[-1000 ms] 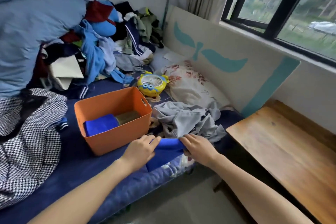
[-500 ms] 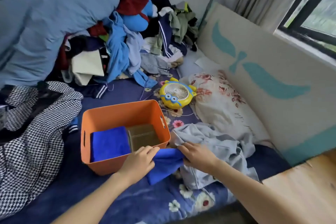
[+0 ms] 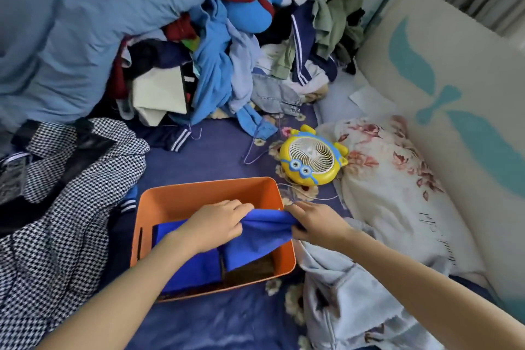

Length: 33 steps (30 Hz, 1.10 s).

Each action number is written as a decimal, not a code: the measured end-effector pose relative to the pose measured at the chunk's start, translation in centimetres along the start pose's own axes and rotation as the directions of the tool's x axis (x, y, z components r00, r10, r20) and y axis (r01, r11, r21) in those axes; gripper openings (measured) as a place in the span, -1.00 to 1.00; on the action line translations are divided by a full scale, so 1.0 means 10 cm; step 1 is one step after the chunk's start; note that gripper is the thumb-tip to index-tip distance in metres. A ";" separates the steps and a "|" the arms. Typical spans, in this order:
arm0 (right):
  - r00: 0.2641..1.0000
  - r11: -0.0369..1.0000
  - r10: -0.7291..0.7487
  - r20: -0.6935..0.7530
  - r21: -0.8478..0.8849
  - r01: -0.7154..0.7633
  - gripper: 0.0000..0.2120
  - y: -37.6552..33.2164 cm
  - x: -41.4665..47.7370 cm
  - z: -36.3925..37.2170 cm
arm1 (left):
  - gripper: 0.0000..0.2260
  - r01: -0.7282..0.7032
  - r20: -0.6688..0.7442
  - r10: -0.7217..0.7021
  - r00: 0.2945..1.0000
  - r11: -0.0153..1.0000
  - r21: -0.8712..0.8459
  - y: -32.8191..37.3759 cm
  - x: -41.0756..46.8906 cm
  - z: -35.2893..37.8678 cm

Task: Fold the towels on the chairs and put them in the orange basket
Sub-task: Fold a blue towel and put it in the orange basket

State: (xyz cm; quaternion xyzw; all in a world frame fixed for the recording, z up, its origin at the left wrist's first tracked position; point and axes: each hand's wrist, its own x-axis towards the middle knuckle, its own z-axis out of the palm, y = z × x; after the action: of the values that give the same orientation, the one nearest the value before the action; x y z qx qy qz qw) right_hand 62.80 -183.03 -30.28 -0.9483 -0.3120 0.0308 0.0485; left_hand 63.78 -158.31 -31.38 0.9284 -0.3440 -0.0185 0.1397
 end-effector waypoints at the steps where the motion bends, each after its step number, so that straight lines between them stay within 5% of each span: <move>1: 0.998 0.999 0.039 0.054 0.036 -0.041 -0.62 0.03 0.12 0.05 | -0.70 0.086 0.106 -0.079 0.991 0.995 -0.059 -0.10 0.07 0.00; 3: 0.984 0.989 0.098 0.151 0.099 -0.114 -0.62 0.13 0.39 0.20 | -0.77 0.218 0.244 -0.190 0.951 0.972 -0.093 -0.28 0.23 0.06; 6: 0.949 0.957 0.168 0.266 0.187 -0.221 -0.74 0.21 0.75 0.39 | -0.83 0.298 0.271 -0.265 0.925 0.951 -0.085 -0.54 0.38 0.31; 11: 0.940 0.935 0.243 0.238 0.200 -0.293 -0.61 0.48 1.15 0.79 | -0.63 0.206 -0.023 -0.205 0.978 0.973 0.107 -0.89 0.58 0.79; 13: 0.963 0.961 0.205 0.173 0.152 -0.232 -0.64 0.49 1.18 1.04 | -0.60 0.213 -0.022 -0.212 0.977 0.968 0.130 -0.90 0.54 1.08; 16: 0.939 0.994 0.098 0.328 0.011 -0.108 -0.86 0.35 1.06 1.47 | -0.65 0.219 0.111 -0.238 0.965 0.962 0.164 -0.79 0.29 1.66; 20: 0.750 0.995 0.080 0.656 -0.094 -0.024 -0.74 0.09 0.89 1.93 | -0.54 0.232 0.301 -0.268 0.915 0.961 0.149 -0.55 -0.05 2.31; 26: 0.601 0.993 0.096 0.793 -0.122 0.002 -0.63 0.00 0.76 2.22 | -0.53 0.189 0.448 -0.244 0.860 0.968 0.165 -0.41 -0.04 2.49; 29: 0.585 0.990 0.086 0.807 -0.133 0.039 -0.61 0.01 0.70 2.23 | -0.59 0.144 0.614 -0.206 0.762 0.978 0.150 -0.34 -0.01 2.39; 33: 0.686 0.989 0.097 0.721 -0.149 0.016 -0.63 0.06 0.70 2.11 | -0.64 0.166 0.613 -0.270 0.743 0.961 0.222 -0.36 0.04 2.33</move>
State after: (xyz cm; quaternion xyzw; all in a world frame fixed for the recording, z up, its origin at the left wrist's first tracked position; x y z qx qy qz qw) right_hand 66.91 -177.81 -51.52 -0.8664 -0.2859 0.3820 -0.1474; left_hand 63.28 -161.67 -54.66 0.9083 -0.2601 -0.3220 -0.0601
